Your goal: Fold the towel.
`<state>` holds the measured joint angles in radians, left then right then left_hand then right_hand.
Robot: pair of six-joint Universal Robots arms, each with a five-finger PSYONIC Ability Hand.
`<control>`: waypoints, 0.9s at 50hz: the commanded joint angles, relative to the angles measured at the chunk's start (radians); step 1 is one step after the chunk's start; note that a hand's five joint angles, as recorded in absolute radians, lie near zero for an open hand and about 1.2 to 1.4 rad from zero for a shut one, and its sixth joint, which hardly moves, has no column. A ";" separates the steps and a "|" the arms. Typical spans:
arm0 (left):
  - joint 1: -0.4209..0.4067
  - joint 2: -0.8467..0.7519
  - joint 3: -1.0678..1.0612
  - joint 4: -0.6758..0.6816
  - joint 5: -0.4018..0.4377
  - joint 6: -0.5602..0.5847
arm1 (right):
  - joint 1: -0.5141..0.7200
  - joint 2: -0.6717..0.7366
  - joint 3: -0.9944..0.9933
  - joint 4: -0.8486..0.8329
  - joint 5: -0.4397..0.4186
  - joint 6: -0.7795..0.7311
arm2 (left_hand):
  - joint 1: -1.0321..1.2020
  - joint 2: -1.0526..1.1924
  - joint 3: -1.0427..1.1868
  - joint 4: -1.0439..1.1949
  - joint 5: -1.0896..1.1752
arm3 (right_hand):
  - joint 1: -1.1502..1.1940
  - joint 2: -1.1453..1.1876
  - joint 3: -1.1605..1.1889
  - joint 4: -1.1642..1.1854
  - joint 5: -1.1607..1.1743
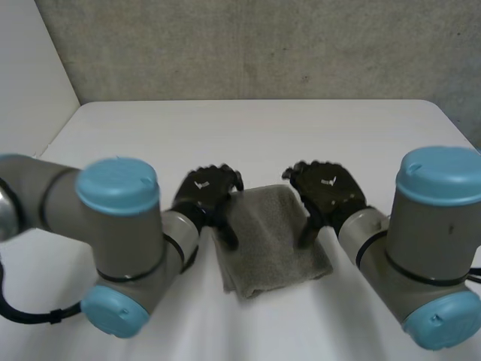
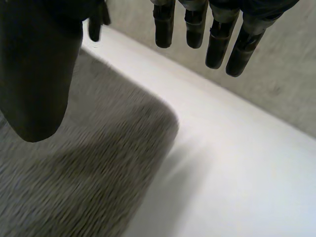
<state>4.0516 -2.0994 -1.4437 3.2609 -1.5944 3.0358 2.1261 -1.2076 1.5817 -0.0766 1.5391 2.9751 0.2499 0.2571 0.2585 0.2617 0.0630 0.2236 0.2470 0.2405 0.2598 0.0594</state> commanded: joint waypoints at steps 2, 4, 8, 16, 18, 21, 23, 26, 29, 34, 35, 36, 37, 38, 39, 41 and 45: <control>0.052 0.130 0.057 -0.104 0.001 0.015 | -0.037 -0.089 -0.083 0.035 0.018 0.013 | -0.063 -0.070 -0.071 -0.075 -0.050 | -0.049 -0.072 -0.066 -0.085 -0.059; 0.067 0.194 0.104 -0.160 -0.007 0.011 | -0.046 -0.112 -0.103 0.046 0.035 0.016 | -0.063 -0.070 -0.071 -0.075 -0.050 | -0.049 -0.072 -0.066 -0.085 -0.059; 0.089 0.252 0.140 -0.219 -0.013 0.008 | -0.058 -0.159 -0.198 0.104 0.139 0.018 | -0.063 -0.070 -0.071 -0.075 -0.050 | -0.049 -0.072 -0.066 -0.085 -0.059; 0.158 0.328 0.193 -0.345 -0.029 -0.008 | -0.069 -0.214 -0.220 0.123 0.239 0.016 | -0.060 -0.067 -0.068 -0.072 -0.048 | -0.049 -0.072 -0.066 -0.085 -0.059; 0.168 0.334 0.201 -0.356 -0.047 -0.015 | -0.069 -0.216 -0.221 0.124 0.242 0.018 | -0.060 -0.067 -0.068 -0.072 -0.048 | -0.049 -0.072 -0.066 -0.085 -0.059; 0.182 0.340 0.206 -0.359 -0.082 -0.020 | -0.069 -0.217 -0.221 0.124 0.240 0.018 | -0.063 -0.070 -0.071 -0.075 -0.050 | -0.049 -0.072 -0.066 -0.085 -0.059; 0.188 0.340 0.209 -0.360 -0.090 -0.021 | -0.069 -0.217 -0.221 0.126 0.239 0.016 | -0.063 -0.070 -0.071 -0.075 -0.050 | -0.049 -0.072 -0.066 -0.085 -0.059; 0.190 0.338 0.209 -0.366 -0.090 -0.021 | -0.071 -0.216 -0.221 0.127 0.240 0.018 | -0.063 -0.070 -0.071 -0.075 -0.050 | -0.049 -0.072 -0.066 -0.085 -0.059; 0.190 0.338 0.209 -0.368 -0.091 -0.023 | -0.072 -0.214 -0.221 0.127 0.240 0.018 | -0.063 -0.070 -0.071 -0.075 -0.050 | -0.049 -0.072 -0.066 -0.085 -0.059; 0.188 0.340 0.209 -0.368 -0.090 -0.023 | -0.081 -0.214 -0.223 0.129 0.233 0.016 | -0.063 -0.070 -0.071 -0.075 -0.050 | -0.049 -0.072 -0.066 -0.085 -0.059; 0.188 0.340 0.209 -0.368 -0.090 -0.023 | -0.081 -0.214 -0.223 0.129 0.233 0.016 | -0.063 -0.070 -0.071 -0.075 -0.050 | -0.049 -0.072 -0.066 -0.085 -0.059; 0.188 0.340 0.209 -0.369 -0.090 -0.025 | -0.086 -0.214 -0.224 0.129 0.227 0.016 | -0.063 -0.070 -0.071 -0.075 -0.050 | -0.049 -0.072 -0.066 -0.085 -0.059; 0.188 0.340 0.209 -0.369 -0.090 -0.025 | -0.092 -0.214 -0.224 0.127 0.223 0.018 | -0.063 -0.070 -0.071 -0.075 -0.050 | -0.049 -0.072 -0.066 -0.085 -0.059; 0.188 0.340 0.209 -0.369 -0.090 -0.025 | -0.100 -0.214 -0.224 0.127 0.217 0.018 | -0.063 -0.070 -0.071 -0.075 -0.050 | -0.049 -0.072 -0.066 -0.085 -0.059; 0.188 0.340 0.207 -0.369 -0.090 -0.025 | -0.100 -0.214 -0.224 0.127 0.217 0.018 | -0.063 -0.070 -0.071 -0.075 -0.050 | -0.049 -0.072 -0.066 -0.085 -0.059; 0.188 0.340 0.207 -0.369 -0.090 -0.025 | -0.106 -0.214 -0.223 0.127 0.207 0.018 | -0.063 -0.070 -0.071 -0.075 -0.050 | -0.049 -0.072 -0.066 -0.085 -0.059; 0.188 0.338 0.204 -0.368 -0.082 -0.023 | -0.103 -0.213 -0.220 0.130 0.202 0.013 | -0.063 -0.070 -0.071 -0.075 -0.050 | -0.049 -0.072 -0.066 -0.085 -0.059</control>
